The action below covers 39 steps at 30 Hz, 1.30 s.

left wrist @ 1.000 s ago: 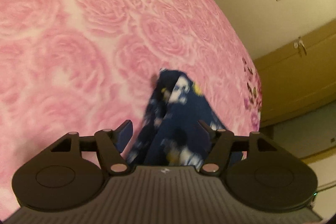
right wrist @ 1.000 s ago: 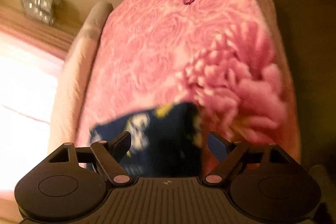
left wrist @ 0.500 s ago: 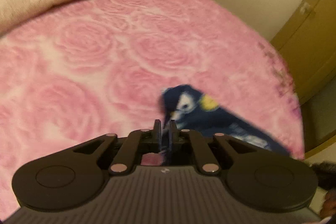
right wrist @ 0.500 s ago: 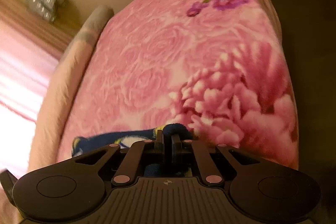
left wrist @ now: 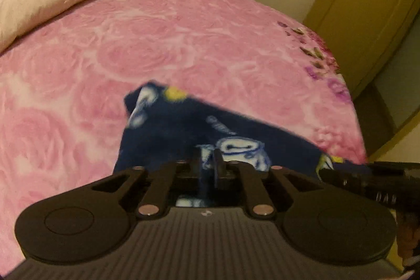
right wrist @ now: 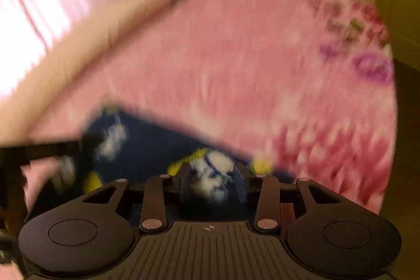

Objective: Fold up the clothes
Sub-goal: 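Carry the lifted navy pajama stack with both grippers and lower it onto the bed, then open both grippers and release the pajama stack on the bed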

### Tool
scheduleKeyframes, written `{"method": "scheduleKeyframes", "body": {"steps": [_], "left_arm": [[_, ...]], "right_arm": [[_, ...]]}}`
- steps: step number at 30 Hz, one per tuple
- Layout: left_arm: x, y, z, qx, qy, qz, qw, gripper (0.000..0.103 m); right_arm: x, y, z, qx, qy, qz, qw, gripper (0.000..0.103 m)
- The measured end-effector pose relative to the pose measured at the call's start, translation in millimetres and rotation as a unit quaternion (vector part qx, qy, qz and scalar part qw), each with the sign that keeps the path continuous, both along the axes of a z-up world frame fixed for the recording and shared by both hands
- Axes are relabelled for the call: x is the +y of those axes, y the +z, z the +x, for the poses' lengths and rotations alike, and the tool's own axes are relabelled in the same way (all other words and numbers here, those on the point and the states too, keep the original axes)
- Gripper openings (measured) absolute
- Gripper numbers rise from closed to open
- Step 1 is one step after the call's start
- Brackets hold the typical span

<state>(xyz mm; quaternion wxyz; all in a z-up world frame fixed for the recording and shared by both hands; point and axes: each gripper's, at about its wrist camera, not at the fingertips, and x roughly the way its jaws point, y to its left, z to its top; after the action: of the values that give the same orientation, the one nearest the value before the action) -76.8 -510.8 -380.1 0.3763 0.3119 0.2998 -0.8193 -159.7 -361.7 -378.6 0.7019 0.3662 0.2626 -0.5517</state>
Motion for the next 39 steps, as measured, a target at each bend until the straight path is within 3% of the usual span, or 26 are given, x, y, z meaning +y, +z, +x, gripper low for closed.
{"method": "scheduleKeyframes", "body": {"steps": [3,8,11,13,15,17,22,24,26,28,30,35,36,37,39], "left_arm": [[-4.3,-8.4,-2.0,-0.001,0.013,-0.008,0.9999,0.009],[22.2,29.0,16.2,0.001,0.039,-0.016,0.9991,0.008],[53.6,26.6,33.7,-0.013,0.073,0.012,0.9972,0.008],[75.8,19.7,44.7,-0.028,0.096,0.034,0.9944,0.009],[97.3,14.1,56.0,-0.038,0.123,0.055,0.9902,0.009],[113.8,18.6,68.9,-0.018,0.164,0.061,0.9844,0.009],[155.1,53.9,81.6,0.015,0.229,0.063,0.9714,0.008],[171.1,54.7,78.6,0.029,0.243,0.088,0.9657,0.008],[183.7,37.5,70.5,0.013,0.258,0.125,0.9578,0.009],[192.3,22.5,63.0,-0.001,0.290,0.151,0.9450,0.009],[197.1,25.9,59.1,0.005,0.347,0.159,0.9242,0.008],[204.0,59.2,38.8,-0.008,0.472,0.177,0.8636,0.010],[206.6,68.2,32.5,-0.012,0.495,0.182,0.8494,0.016],[209.4,77.3,25.4,-0.016,0.517,0.186,0.8354,0.019],[216.1,96.5,6.8,-0.019,0.549,0.195,0.8127,0.023]], "right_arm": [[-0.8,-5.4,9.5,0.033,0.028,-0.012,0.999,0.040],[14.0,24.6,-3.6,0.023,0.022,-0.026,0.999,0.040],[32.4,34.1,-4.8,0.032,0.042,-0.035,0.998,0.040],[35.7,21.6,3.9,0.058,0.073,-0.008,0.996,0.040],[32.6,0.3,11.4,0.082,0.099,0.037,0.991,0.040],[29.2,3.4,16.0,0.091,0.114,0.038,0.989,0.040],[38.8,42.7,20.6,0.085,0.165,0.014,0.983,0.040],[47.2,45.3,27.8,0.080,0.208,0.025,0.975,0.040],[51.1,27.6,37.3,0.097,0.258,0.058,0.959,0.040],[49.9,11.2,42.8,0.118,0.296,0.080,0.944,0.040],[45.0,1.0,45.9,0.132,0.329,0.095,0.930,0.044],[10.0,24.7,38.9,0.107,0.429,0.127,0.888,0.046],[2.7,31.0,34.7,0.103,0.448,0.127,0.879,0.048],[-5.0,38.4,28.6,0.100,0.460,0.125,0.874,0.063],[-18.8,54.0,15.6,0.092,0.482,0.120,0.863,0.083]]}}
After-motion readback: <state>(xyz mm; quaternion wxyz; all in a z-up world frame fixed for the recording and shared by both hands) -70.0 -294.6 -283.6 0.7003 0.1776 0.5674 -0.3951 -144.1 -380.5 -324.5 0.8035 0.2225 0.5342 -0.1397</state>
